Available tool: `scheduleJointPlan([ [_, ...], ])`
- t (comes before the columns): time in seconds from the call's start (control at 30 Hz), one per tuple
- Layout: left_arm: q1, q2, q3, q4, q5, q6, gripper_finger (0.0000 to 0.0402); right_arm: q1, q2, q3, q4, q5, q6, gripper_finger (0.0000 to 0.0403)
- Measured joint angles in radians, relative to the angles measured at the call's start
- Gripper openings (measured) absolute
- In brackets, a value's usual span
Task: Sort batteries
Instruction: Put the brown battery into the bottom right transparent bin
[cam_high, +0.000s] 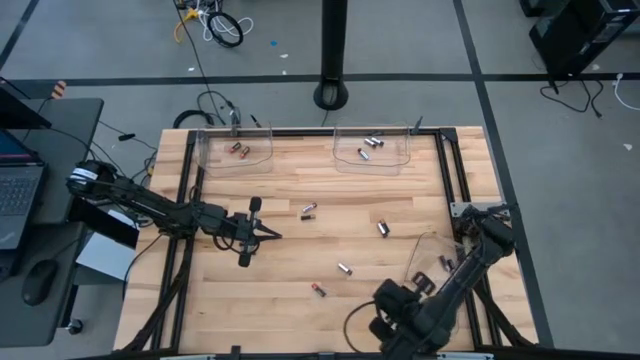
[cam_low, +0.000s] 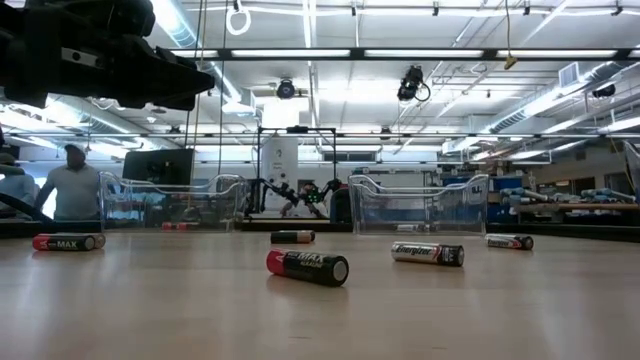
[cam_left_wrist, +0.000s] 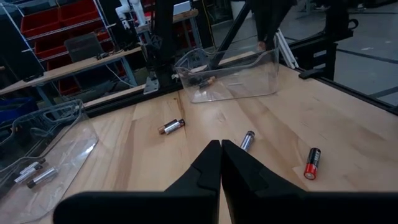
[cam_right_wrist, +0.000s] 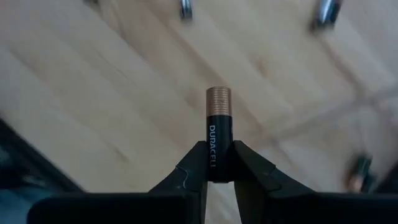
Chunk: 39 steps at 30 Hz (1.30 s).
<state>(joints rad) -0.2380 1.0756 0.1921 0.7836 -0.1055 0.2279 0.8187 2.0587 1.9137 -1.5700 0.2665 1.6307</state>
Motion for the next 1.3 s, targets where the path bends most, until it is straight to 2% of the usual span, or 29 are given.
scheduleJointPlan([
  [0.13,0.000,0.000,0.000,0.001,0.000,0.000,0.0019,0.039,-0.034,-0.106,0.001,-0.081,0.112,0.0061],
  [0.5,0.000,0.000,0.000,0.004,-0.001,-0.004,0.0019,0.134,-0.227,-0.409,0.001,-0.191,0.456,0.0061],
  [0.63,0.000,0.000,0.000,0.004,-0.001,-0.004,0.0019,0.151,-0.304,-0.542,0.083,-0.213,0.578,0.0061],
  [1.03,0.000,0.000,-0.001,0.003,-0.003,-0.005,0.0019,0.149,-0.465,-0.954,0.473,-0.211,0.594,0.0061],
  [1.3,0.000,0.000,-0.001,0.003,-0.004,-0.005,0.0019,0.149,-0.473,-1.107,0.646,-0.215,0.595,0.0061],
])
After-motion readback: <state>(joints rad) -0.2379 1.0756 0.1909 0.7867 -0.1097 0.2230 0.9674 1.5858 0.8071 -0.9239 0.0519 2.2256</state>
